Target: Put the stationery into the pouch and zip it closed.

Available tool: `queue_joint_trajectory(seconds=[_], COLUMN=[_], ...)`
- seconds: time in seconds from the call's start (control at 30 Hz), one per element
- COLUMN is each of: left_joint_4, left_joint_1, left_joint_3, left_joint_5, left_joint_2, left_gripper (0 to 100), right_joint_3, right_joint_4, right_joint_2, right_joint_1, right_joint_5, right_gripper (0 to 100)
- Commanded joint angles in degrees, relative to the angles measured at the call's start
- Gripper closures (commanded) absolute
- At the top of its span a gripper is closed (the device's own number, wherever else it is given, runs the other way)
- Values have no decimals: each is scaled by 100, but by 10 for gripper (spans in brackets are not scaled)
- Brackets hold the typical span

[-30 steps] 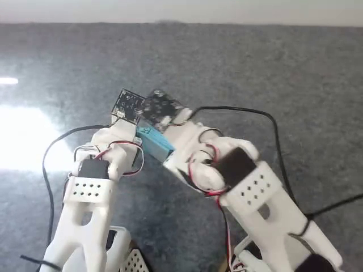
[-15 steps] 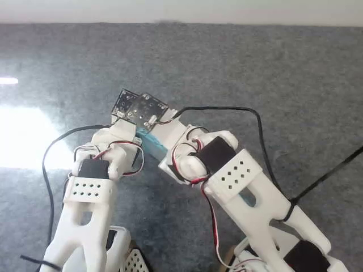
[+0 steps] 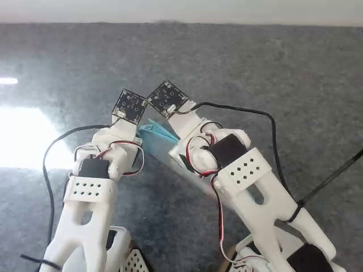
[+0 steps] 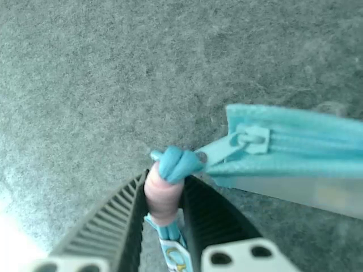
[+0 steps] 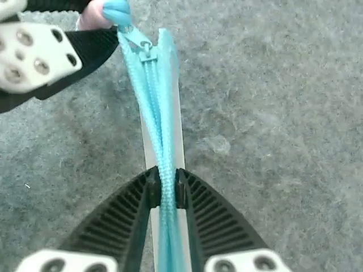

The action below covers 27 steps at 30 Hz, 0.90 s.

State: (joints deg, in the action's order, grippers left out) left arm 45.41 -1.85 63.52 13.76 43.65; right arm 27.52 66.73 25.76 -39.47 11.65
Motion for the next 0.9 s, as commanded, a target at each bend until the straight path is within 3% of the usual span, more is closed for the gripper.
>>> queue_joint_trajectory(seconds=[0.0,0.27,0.43,0.87], left_joint_4=[53,26,44,457], left_joint_1=[-35,-35,-35,-26], left_joint_3=[-242,-954,-1367,-1684], left_joint_5=[44,246,246,220], left_joint_2=[-97,-1925,-2804,-3270], left_gripper=[991,991,991,991], right_joint_3=[70,70,-105,-132], right_joint_4=[4,22,31,382], right_joint_2=[-31,-31,154,901], right_joint_1=[101,145,637,611], right_joint_5=[26,53,88,123], right_gripper=[991,991,991,991])
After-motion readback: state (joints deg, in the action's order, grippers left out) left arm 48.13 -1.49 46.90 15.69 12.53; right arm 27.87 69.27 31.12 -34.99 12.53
